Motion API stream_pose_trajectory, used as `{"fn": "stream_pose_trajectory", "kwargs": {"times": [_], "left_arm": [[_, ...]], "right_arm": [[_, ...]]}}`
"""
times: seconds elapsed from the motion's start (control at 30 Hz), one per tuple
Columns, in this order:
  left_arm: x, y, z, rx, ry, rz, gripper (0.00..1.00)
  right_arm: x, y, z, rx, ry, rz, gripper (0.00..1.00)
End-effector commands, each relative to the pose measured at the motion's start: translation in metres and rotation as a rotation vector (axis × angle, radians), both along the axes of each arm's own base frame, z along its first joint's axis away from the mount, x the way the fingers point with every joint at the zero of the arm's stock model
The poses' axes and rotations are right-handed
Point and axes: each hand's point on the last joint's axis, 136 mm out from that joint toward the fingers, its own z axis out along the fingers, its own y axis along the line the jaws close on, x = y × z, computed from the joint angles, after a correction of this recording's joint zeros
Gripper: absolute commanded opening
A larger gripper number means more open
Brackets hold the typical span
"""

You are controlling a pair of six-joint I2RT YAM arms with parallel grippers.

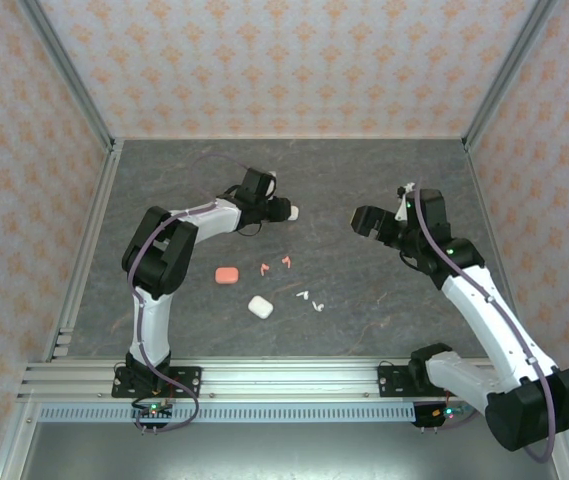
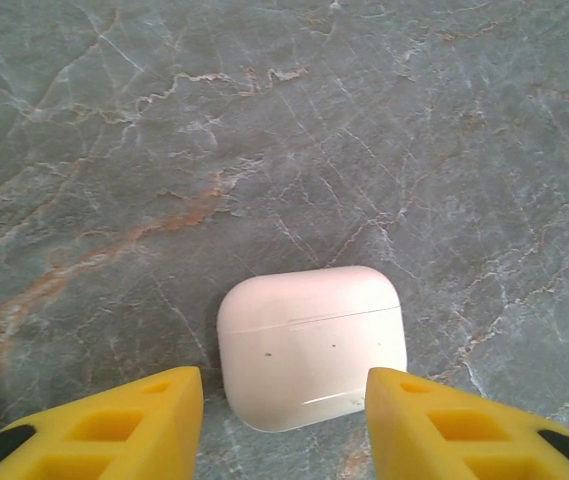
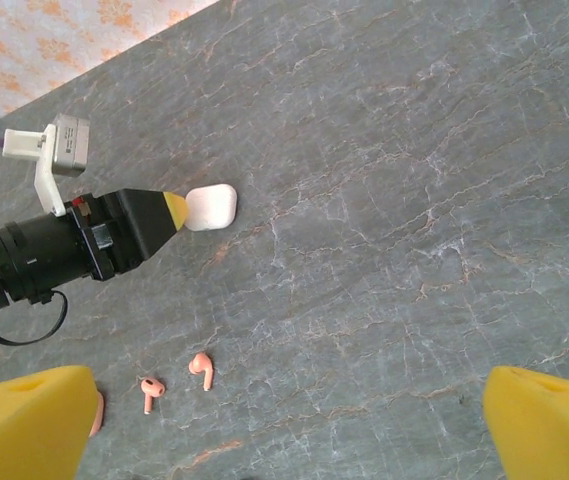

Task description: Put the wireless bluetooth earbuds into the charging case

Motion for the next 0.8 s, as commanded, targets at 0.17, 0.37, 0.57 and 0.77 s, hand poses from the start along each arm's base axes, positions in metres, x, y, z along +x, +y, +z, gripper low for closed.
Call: {"fn": "stream_pose_trajectory", "kwargs": {"times": [0.17,0.37,0.57,0.77], "left_arm": [[-0.015,0.028,0.105,0.008,-0.233,0.032,0.53],[-0.054,0.061,0.139,0.010,-0.333,0.111,0.63],[-0.086,0.100,0.140,-0.011,-0.342,0.225,0.75],[-0.098,0.131,0.127,-0.153,-0.284,0.334,0.81]], "right_arm": [[-0.021,0.003,-0.002,-0.012,-0.011,0.076,0.93],[-0.041,0.037,-0.019,-0.056,-0.015,0.199,0.88],[-0.066,0.106,-0.053,-0.184,0.041,0.377,0.88],[-0.104,0.169,-0.102,-0.490,0.174,0.672,0.88]]}}
